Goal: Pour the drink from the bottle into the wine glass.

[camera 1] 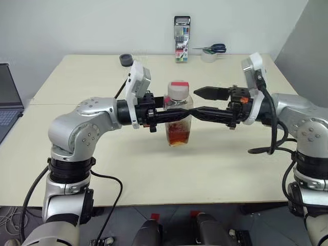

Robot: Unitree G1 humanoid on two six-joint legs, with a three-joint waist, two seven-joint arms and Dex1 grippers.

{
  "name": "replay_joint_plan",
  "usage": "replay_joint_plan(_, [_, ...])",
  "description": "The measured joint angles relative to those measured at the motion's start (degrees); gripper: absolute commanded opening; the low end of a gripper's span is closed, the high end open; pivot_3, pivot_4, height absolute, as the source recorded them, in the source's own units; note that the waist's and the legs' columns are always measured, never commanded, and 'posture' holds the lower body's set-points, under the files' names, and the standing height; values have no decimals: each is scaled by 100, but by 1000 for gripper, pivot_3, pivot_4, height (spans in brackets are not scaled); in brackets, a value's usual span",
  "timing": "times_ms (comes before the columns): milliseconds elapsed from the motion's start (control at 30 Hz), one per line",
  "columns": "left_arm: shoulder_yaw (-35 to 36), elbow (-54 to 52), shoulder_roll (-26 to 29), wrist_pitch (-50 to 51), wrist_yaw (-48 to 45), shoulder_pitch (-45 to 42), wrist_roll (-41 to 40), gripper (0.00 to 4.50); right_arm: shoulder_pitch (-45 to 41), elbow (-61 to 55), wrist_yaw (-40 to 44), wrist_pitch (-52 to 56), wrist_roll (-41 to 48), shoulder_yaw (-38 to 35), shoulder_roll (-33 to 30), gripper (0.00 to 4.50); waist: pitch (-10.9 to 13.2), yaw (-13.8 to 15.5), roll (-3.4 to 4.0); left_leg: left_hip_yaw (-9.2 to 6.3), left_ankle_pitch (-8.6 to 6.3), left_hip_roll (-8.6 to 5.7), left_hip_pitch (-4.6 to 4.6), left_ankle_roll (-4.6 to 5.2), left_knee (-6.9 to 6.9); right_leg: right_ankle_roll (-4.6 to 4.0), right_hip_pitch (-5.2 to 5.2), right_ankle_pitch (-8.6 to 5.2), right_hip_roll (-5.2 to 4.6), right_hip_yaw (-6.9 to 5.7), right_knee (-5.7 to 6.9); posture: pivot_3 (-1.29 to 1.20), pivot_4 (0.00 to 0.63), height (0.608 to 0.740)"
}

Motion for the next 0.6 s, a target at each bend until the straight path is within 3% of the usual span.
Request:
replay_joint_plan(233, [-190,98,-39,-350,-3,-6,162,1840,1,-798,-1917,95,176,-145,866,4207,0,19,0,0,1,-5,-1,-1,4,0,1,0,1,0,0,0,150,740])
replay_joint_plan(500, [-364,337,-20,-600,-150,-196,319,1840,-10,-861,-2212,50,314,8,955,4207,0,16,0,2,0,-5,-1,0,3,0,2,0,2,0,-1,0,150,740])
replay_joint_plan(600, [-390,399,-15,-665,-205,-217,351,1840,4,-868,-2052,51,482,93,872,3455,0,14,0,1,0,-5,-1,1,3,0,2,0,3,-2,-1,0,150,740])
